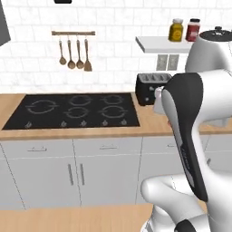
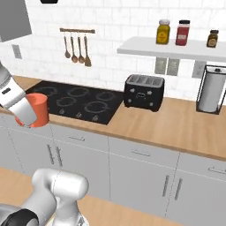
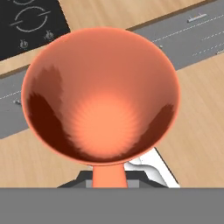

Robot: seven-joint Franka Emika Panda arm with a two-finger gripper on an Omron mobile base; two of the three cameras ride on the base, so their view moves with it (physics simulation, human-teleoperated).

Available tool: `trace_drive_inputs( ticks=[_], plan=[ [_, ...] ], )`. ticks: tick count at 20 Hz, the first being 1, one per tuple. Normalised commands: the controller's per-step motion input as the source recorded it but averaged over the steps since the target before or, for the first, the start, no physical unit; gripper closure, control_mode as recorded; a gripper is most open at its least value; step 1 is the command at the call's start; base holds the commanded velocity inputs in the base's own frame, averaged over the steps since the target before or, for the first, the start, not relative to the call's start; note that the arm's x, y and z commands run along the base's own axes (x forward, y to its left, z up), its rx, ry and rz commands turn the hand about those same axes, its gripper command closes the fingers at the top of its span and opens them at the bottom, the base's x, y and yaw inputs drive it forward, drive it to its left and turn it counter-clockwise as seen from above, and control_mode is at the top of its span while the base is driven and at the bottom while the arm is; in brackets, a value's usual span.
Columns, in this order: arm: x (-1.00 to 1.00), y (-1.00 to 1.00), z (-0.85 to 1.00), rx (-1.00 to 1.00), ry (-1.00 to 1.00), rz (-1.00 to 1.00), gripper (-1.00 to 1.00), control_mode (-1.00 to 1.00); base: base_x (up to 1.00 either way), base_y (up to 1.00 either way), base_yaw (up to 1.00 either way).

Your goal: Gather all objects into one cabinet and sort the glasses and bowls to opposite sides.

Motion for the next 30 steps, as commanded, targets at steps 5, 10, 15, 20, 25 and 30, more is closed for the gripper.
trace_drive_inputs(
  ticks=[5,10,15,20,25,30],
  plan=[
    [0.0,0.0,0.0,0.0,0.0,0.0,1.0,1.0,-0.23,0.99,0.11],
    [0.0,0.0,0.0,0.0,0.0,0.0,1.0,1.0,0.05,1.0,0.03],
    [0.0,0.0,0.0,0.0,0.0,0.0,1.0,1.0,0.23,1.0,0.0],
    [0.0,0.0,0.0,0.0,0.0,0.0,1.0,1.0,0.03,1.0,0.0],
    [0.0,0.0,0.0,0.0,0.0,0.0,1.0,1.0,0.03,0.99,0.0],
    [0.0,0.0,0.0,0.0,0.0,0.0,1.0,1.0,0.13,1.0,0.0]
  ],
)
